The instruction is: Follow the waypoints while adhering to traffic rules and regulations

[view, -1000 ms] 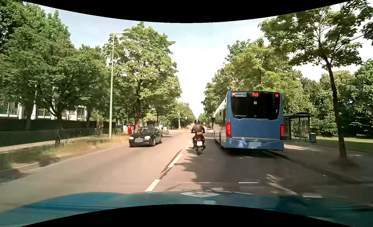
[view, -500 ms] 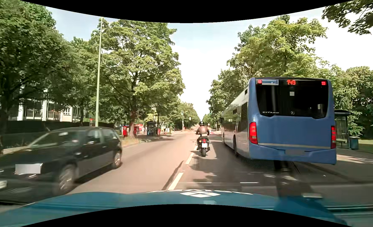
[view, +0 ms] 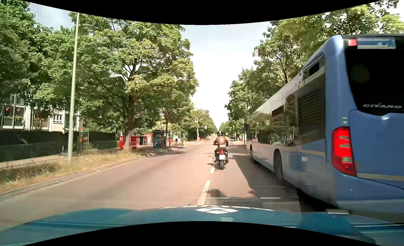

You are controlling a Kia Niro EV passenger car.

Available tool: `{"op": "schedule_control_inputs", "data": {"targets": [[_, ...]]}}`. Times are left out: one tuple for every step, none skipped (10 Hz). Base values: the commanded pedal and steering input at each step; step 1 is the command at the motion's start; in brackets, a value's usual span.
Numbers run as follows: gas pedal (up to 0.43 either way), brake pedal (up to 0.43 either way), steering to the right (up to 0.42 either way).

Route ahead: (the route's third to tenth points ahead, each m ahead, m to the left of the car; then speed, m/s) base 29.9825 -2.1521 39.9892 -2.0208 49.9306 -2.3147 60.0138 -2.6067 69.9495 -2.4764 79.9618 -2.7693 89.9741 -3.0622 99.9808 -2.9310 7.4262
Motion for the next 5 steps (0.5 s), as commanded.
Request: {"op": "schedule_control_inputs", "data": {"targets": [[0.087,0.0,0.008],[0.059,0.0,0.008],[0.059,0.0,0.009],[0.059,0.0,0.01],[0.059,0.0,0.012]]}}
